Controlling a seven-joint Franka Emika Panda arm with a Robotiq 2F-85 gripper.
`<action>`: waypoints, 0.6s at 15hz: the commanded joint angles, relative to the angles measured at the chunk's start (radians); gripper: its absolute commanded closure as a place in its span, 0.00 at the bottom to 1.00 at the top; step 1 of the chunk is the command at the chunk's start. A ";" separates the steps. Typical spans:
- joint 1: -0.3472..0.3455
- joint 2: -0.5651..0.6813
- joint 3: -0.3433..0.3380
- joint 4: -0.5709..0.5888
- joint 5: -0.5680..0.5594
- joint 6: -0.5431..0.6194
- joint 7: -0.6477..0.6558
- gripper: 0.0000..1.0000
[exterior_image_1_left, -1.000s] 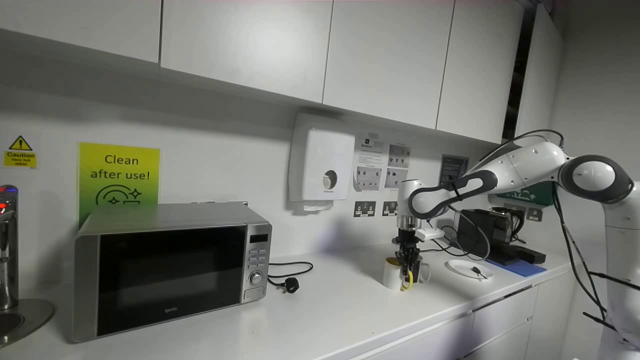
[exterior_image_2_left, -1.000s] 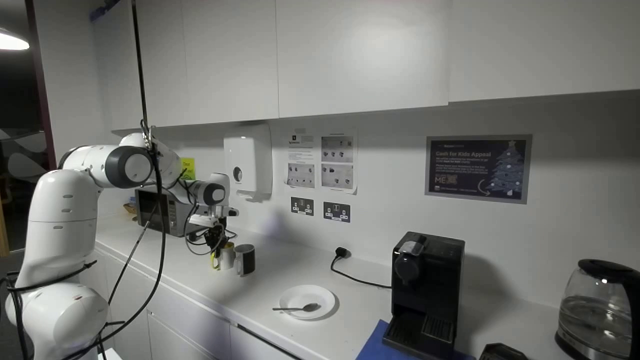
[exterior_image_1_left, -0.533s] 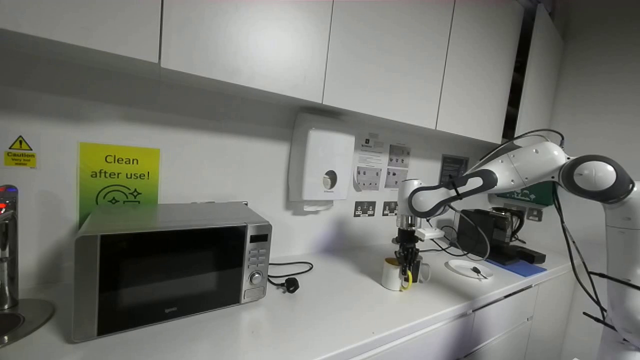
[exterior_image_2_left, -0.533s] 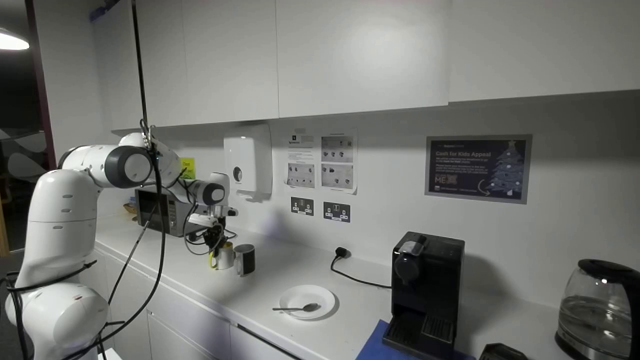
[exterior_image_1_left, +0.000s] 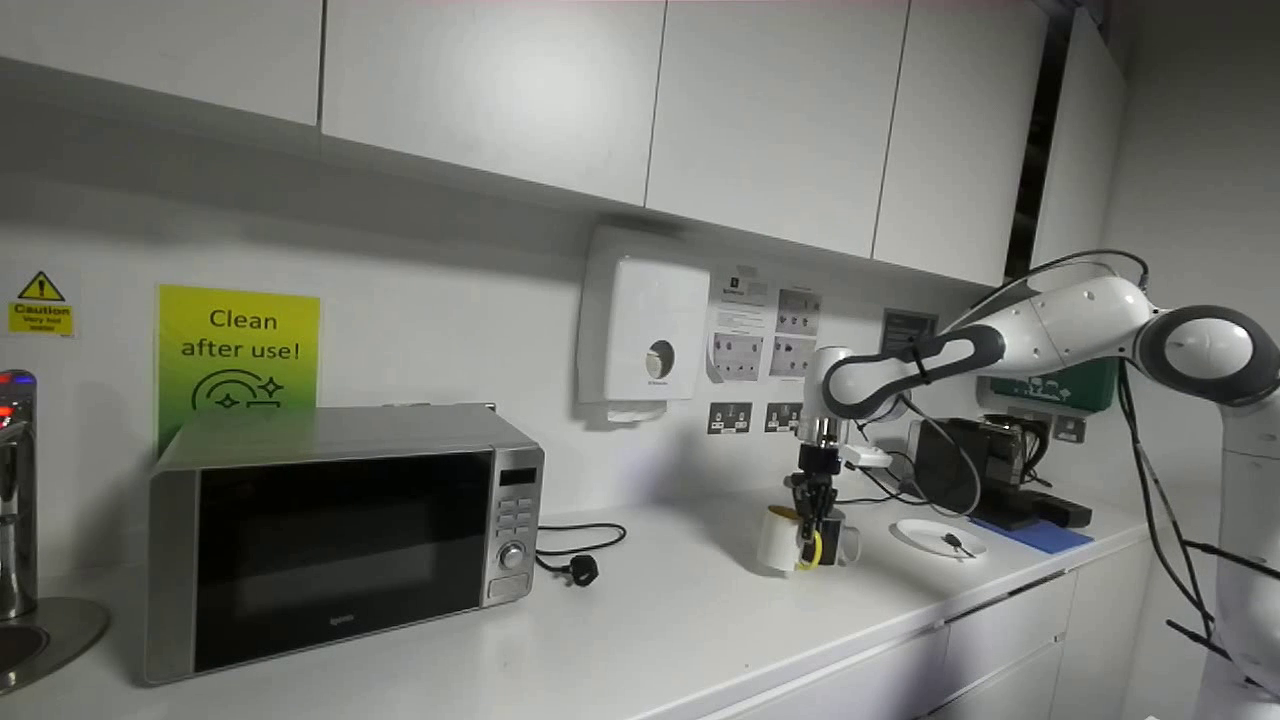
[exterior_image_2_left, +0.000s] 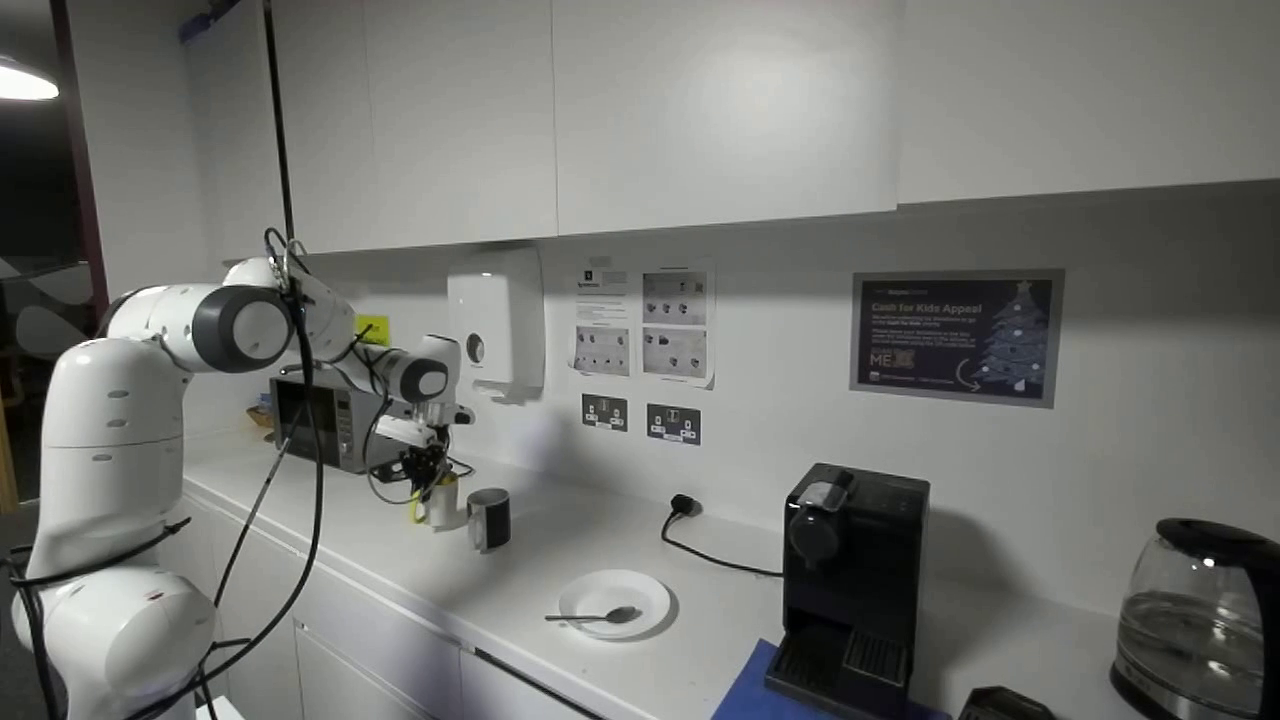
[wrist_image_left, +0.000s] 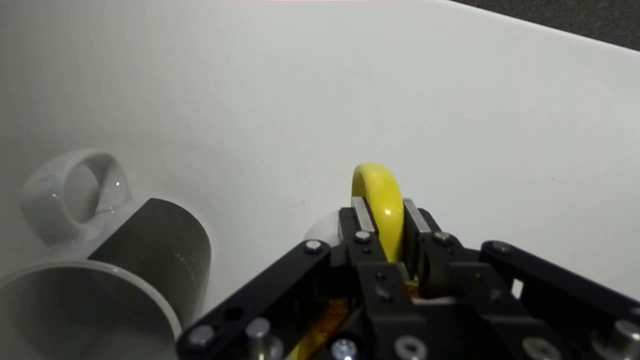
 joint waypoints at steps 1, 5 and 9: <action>-0.028 -0.110 -0.006 -0.070 0.097 -0.013 -0.093 0.95; -0.043 -0.174 -0.024 -0.128 0.201 -0.017 -0.165 0.95; -0.052 -0.219 -0.053 -0.161 0.254 -0.030 -0.227 0.95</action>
